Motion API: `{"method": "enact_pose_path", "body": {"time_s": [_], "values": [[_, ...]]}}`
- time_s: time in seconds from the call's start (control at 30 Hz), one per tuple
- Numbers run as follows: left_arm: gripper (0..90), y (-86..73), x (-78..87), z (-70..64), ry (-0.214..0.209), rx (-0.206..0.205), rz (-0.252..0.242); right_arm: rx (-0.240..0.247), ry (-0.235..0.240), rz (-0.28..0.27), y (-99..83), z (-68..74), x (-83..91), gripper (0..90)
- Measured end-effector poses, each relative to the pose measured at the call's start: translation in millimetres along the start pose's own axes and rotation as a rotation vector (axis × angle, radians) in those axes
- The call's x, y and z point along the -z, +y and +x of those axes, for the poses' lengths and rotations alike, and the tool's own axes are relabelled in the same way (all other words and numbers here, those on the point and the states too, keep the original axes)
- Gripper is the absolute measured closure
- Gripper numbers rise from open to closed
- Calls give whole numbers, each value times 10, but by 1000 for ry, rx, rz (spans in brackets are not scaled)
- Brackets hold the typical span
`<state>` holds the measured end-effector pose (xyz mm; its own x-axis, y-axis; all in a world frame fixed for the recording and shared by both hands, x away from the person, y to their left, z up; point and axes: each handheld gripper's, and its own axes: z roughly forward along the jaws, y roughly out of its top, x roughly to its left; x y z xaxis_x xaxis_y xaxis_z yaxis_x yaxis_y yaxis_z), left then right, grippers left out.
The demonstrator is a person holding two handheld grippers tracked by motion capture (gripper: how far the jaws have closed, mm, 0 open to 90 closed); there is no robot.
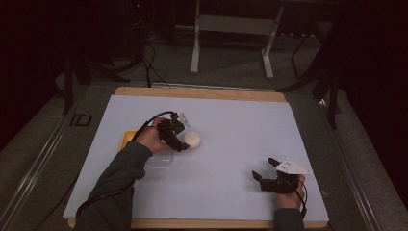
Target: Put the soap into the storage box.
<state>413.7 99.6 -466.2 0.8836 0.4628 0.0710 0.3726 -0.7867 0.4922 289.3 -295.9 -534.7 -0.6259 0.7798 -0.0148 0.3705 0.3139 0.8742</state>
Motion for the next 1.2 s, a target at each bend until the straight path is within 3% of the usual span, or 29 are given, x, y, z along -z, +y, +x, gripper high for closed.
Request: {"method": "enact_pose_path", "body": {"time_s": [0.43, 0.93, 1.2], "values": [[167, 126, -87, -15, -17, -24, 46, 0, 2, 1, 0, -1, -1, 138], [159, 226, -191, 48, -24, -32, 111, 1, 10, -1, 0, -2, 1, 138], [154, 275, -271, 107, -42, -12, 134, -2, 16, -4, -2, -8, 6, 138]]}}
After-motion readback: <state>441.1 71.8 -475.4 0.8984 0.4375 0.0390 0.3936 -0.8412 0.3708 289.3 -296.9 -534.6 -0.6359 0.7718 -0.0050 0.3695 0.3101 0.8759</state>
